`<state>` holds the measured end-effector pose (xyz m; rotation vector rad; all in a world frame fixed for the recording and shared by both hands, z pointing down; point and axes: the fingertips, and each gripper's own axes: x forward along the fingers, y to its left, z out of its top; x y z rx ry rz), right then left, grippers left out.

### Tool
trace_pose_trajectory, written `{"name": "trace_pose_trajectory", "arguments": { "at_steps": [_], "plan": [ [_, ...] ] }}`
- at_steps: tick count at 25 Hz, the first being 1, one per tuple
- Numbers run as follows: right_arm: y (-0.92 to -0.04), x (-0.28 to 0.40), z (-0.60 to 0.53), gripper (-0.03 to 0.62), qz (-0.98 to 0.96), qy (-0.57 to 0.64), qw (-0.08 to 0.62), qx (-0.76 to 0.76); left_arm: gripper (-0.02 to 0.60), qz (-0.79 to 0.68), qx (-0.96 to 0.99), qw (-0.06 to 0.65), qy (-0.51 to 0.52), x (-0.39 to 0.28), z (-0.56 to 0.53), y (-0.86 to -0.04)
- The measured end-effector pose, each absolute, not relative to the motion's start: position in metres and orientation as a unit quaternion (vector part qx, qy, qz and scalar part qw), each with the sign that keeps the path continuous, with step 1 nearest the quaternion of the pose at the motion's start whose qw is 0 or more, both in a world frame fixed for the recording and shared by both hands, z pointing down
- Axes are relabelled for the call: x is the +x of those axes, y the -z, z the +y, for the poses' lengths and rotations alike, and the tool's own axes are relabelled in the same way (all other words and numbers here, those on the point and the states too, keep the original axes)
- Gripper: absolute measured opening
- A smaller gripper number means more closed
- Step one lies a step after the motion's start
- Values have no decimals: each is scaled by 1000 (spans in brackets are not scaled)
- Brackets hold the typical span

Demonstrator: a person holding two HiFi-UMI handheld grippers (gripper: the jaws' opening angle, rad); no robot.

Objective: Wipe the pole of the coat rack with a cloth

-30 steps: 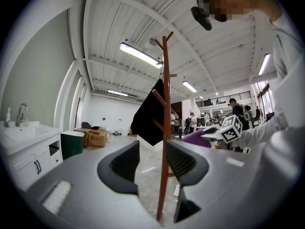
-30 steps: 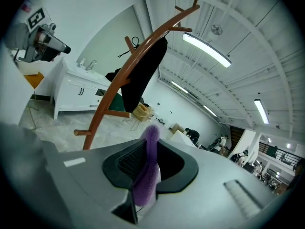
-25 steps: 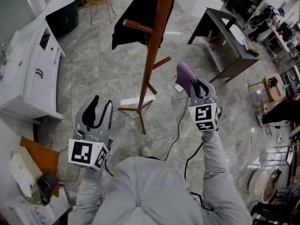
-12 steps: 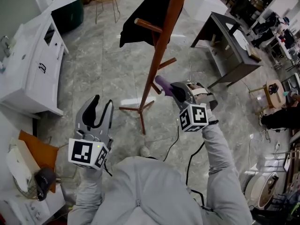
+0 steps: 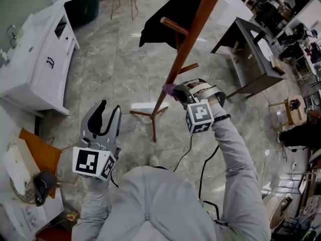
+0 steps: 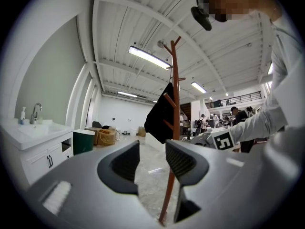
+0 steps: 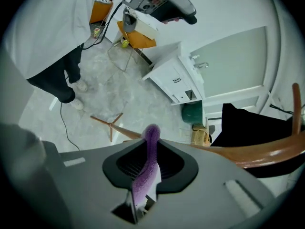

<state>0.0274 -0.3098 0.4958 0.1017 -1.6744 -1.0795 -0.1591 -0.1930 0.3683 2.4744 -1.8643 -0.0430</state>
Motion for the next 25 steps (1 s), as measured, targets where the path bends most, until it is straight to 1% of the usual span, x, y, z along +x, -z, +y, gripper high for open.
{"name": "trace_pose_trajectory", "arguments": {
  "at_steps": [4, 11, 25],
  "plan": [
    [-504, 18, -308, 55, -710, 448, 543, 22, 178, -608, 794, 26, 15, -165, -191, -371],
    [-513, 21, -293, 55, -719, 417, 556, -3, 178, -608, 793, 30, 18, -169, -188, -376],
    [-501, 46, -231, 55, -718, 403, 567, -27, 178, -566, 823, 26, 23, -143, -193, -374]
  ]
}}
